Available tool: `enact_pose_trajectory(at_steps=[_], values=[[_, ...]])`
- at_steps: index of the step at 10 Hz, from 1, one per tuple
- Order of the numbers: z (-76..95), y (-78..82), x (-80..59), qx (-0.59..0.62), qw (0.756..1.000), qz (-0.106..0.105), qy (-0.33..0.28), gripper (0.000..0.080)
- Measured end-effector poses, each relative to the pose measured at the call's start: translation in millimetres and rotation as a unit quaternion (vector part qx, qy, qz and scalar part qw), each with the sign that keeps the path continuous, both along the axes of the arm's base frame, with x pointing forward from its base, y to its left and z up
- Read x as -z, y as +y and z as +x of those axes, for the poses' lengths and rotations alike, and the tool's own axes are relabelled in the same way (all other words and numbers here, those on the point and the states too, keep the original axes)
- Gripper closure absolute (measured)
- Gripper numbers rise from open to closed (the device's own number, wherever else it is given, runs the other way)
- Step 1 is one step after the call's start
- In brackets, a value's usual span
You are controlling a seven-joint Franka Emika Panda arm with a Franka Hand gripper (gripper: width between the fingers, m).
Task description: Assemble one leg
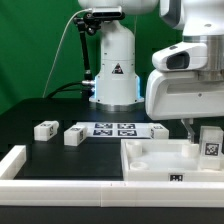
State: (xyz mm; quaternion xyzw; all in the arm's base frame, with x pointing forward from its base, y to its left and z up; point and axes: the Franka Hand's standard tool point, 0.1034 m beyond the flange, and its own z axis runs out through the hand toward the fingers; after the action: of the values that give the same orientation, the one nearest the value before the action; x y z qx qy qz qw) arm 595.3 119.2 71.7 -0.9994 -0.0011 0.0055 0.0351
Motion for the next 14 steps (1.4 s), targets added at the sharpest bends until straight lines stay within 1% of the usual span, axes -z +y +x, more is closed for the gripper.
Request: enact_pose_trajectory(at_steps=[1,3,4,5,6,9,10,13,14], values=[[0.2,-0.1,-0.1,0.000,1.000,0.000,0.000,0.0509],[0.1,0.1,-0.2,0.020,1.000,0.000,0.001,0.0509],[-1.2,-0.1,-0.2,0.072,0.997,-0.001,0.001,0.0509],[-2.2,-1.4,0.6,0.152,0.988,0.006,0.004,0.0509],[-2.4,-2.1,1.1,0.250,0.968,0.012,0.010,0.0509],[-1.6,-5.1,1.3,0.455,0.890,0.028,0.021,0.0508],[-1.0,-5.4,1.3,0.520,0.853,0.034,0.029,0.0508],[-1.5,-3.1,1.1,0.669,0.740,0.036,0.051,0.0508],[-1.5,-3.3,1.4,0.714,0.696,0.039,0.061,0.0508]])
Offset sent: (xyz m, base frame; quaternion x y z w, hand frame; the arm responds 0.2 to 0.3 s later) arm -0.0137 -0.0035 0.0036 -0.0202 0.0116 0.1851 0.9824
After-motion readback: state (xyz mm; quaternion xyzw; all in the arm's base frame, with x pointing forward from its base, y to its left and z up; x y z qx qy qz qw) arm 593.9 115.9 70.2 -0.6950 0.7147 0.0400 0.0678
